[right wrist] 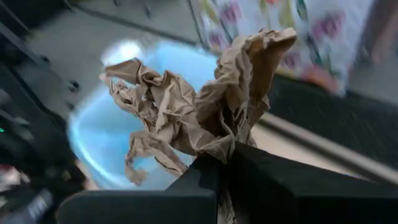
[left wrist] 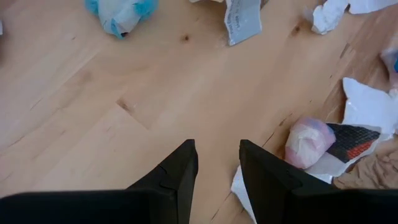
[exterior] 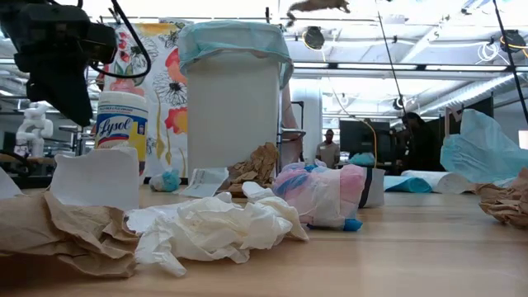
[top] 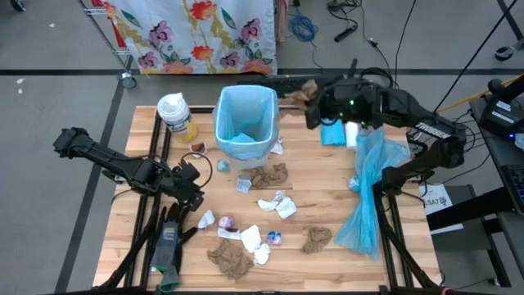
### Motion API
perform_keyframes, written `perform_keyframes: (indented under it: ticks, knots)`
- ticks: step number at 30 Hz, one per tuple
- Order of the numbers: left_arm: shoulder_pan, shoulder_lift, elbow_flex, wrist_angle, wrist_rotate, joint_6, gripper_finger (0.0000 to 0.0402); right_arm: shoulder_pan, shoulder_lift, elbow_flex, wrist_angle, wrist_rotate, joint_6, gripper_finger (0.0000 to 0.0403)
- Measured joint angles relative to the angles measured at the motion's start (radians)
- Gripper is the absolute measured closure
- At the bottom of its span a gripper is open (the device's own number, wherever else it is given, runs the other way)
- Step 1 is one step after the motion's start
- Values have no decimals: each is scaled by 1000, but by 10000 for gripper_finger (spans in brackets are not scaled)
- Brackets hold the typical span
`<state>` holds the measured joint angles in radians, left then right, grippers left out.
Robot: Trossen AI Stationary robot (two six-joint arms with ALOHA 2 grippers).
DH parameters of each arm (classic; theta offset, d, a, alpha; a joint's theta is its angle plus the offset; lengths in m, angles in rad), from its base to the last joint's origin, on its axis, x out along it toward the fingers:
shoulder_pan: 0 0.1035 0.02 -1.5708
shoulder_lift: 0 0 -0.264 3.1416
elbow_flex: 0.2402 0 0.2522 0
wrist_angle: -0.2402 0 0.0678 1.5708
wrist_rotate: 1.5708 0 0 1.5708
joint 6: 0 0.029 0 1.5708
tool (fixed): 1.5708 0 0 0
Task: Place trash/remove bag and relplace
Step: Put the brown napkin into the trash bin
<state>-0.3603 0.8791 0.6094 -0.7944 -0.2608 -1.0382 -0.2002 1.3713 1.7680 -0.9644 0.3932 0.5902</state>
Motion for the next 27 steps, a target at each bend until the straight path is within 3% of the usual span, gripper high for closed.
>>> perform_keyframes:
  ticks: [4, 9, 17, 23, 27]
  knots:
    - [0, 0, 0, 1, -3, 0, 276, -5, 64, 23, 131, -11, -81, 403]
    - [0, 0, 0, 1, -3, -1, 276, -29, 184, 25, 313, -163, -149, 403]
    - [0, 0, 0, 1, -3, -3, 276, -70, 323, 25, 437, -190, -165, 389]
    - [0, 0, 0, 2, 8, -28, 276, -89, 367, 25, 442, -294, -163, 335]
    - [0, 0, 0, 2, 13, -30, 276, -89, 371, 25, 445, -304, -158, 285]
